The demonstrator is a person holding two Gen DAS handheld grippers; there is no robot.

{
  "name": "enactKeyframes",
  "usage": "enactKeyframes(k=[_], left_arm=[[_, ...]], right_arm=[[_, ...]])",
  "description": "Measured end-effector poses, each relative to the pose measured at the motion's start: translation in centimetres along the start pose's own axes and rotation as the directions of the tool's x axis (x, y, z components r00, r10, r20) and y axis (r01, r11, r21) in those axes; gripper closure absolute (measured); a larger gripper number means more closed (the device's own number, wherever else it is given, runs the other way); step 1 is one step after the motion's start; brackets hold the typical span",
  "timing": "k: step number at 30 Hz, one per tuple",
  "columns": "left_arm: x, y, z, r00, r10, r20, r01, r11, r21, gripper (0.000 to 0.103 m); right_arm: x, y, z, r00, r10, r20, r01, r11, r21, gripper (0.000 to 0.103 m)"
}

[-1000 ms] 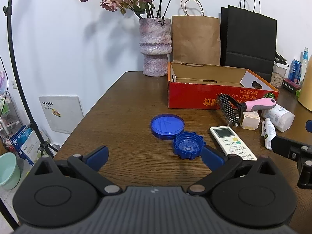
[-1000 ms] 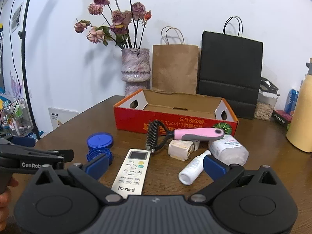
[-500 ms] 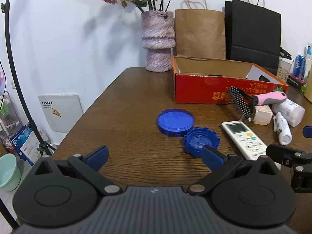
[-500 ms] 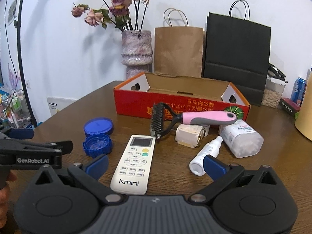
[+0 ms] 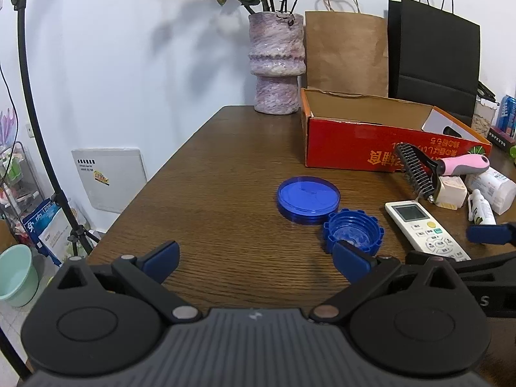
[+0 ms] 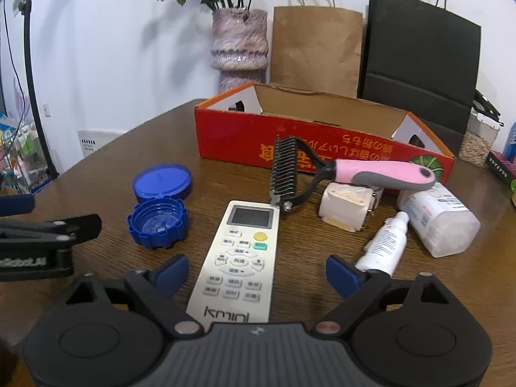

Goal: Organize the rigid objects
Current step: 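Grasp the white Kmini remote with the right gripper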

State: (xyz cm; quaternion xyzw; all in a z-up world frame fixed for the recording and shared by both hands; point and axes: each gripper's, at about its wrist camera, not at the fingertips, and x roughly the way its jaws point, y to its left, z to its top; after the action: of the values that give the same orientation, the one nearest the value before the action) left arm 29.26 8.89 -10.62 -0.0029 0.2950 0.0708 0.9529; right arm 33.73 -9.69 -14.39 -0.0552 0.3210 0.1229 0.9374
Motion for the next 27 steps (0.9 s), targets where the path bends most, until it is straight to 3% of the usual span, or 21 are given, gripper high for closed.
enactKeyframes(k=[5,9,16,27], left_arm=[[0.1,0.0,0.0,1.0,0.003,-0.007,-0.003,1.0,-0.004,0.0],[0.2,0.0,0.0,1.0,0.008,-0.01,-0.008,1.0,-0.001,0.0],[0.4,0.1,0.0,1.0,0.009,-0.015,-0.009,1.0,-0.009,0.0],[0.5,0.2,0.0,1.0,0.013,-0.017,-0.014,1.0,-0.028,0.0]], right_arm=[[0.6,-0.1,-0.1,1.0,0.003,-0.017,-0.003,1.0,0.012,0.024],[0.3,-0.1,-0.2,1.0,0.028,0.003,-0.028,0.999,0.015,0.058],[-0.6,-0.3,-0.8,0.998,0.041,0.039,-0.042,0.999,0.016,0.058],[-3.7,-1.2,-1.2,0.98,0.084,0.178,-0.088,0.996,0.013,0.058]])
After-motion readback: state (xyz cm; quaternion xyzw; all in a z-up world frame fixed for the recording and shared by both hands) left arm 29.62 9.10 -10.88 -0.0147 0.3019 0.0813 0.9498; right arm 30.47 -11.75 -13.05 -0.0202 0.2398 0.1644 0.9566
